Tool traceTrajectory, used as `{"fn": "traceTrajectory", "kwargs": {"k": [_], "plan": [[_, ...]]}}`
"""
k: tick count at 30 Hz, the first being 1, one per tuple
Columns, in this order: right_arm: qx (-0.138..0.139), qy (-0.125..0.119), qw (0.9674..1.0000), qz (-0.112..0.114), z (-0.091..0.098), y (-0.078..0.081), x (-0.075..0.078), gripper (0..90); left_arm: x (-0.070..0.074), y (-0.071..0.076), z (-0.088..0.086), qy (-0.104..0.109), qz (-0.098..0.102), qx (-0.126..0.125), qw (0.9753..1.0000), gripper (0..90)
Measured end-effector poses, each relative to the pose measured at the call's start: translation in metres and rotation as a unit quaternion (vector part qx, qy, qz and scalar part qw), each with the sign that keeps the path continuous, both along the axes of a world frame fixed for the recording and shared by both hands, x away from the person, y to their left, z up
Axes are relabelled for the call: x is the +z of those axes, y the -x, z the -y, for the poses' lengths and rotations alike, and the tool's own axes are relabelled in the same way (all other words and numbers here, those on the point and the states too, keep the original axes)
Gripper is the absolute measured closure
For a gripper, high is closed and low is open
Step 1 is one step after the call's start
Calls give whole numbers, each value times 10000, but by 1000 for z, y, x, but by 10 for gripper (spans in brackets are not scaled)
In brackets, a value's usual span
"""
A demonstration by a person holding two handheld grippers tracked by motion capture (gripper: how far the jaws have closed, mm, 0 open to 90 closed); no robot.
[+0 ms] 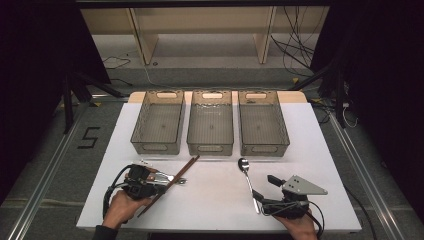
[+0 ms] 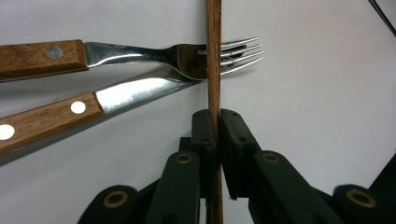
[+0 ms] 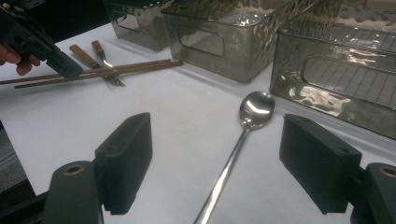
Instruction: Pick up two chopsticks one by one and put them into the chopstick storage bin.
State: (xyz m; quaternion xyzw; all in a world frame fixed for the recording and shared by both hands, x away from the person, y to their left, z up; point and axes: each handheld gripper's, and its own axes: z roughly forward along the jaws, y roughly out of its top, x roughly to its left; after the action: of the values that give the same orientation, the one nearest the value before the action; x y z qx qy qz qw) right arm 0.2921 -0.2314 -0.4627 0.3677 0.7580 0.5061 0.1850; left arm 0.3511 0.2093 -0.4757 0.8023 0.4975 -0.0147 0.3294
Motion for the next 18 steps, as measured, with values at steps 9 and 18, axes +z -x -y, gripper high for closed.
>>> {"fn": "traceTrajectory", "kwargs": {"k": [9,18], "plan": [[4,8,10000,-2,0,0,0,262,3,1,0,32,-4,-22,10000,832],[1,15,10000,-6,0,0,0,263,6,2,1,-22,54,-82,9999,847]]}}
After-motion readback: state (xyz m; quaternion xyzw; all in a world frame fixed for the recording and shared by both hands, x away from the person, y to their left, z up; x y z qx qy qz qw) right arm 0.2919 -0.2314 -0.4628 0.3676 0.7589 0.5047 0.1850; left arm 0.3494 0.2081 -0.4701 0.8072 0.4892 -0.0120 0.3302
